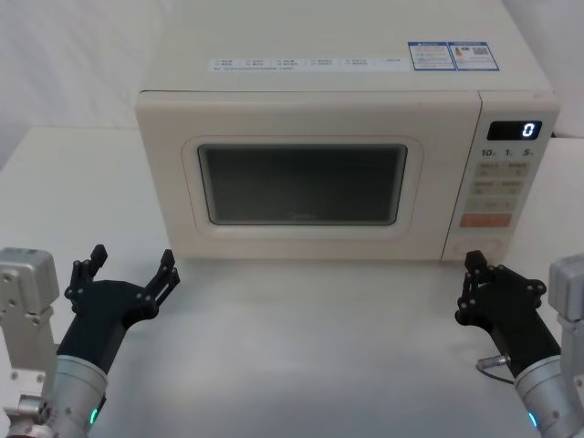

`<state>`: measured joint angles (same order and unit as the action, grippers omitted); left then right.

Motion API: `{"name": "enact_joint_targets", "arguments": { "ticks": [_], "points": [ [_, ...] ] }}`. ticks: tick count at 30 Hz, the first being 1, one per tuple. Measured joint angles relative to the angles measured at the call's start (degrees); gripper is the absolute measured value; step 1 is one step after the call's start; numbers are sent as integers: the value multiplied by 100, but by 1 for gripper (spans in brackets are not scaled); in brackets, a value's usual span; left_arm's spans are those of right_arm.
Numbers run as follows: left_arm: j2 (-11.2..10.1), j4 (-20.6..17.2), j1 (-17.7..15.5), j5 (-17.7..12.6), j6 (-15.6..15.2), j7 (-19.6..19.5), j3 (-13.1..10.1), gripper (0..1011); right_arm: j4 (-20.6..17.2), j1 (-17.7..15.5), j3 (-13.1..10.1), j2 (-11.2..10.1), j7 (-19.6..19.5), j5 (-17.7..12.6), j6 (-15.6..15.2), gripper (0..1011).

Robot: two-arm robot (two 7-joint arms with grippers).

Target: Press the button to open the microwave door with one hand; close the microwave door with the other hand.

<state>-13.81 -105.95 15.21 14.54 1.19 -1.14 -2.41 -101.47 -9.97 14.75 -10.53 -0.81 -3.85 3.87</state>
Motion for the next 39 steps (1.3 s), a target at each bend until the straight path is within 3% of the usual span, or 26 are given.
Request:
{"name": "enact_joint_targets", "arguments": {
  "ticks": [8, 17, 25, 39],
  "points": [
    [0, 0, 0, 0, 0, 0, 0, 1001, 81, -17, -234, 164, 447, -460, 14, 0],
    [0, 0, 0, 0, 0, 0, 0, 1001, 198, 108, -624, 183, 697, -735, -358, 0],
    [0, 0, 0, 0, 0, 0, 0, 1001, 455, 428, -741, 113, 800, -722, -666, 0],
    [0, 0, 0, 0, 0, 0, 0, 1001, 1111, 1048, -641, 75, 947, -516, -975, 0]
  ]
}}
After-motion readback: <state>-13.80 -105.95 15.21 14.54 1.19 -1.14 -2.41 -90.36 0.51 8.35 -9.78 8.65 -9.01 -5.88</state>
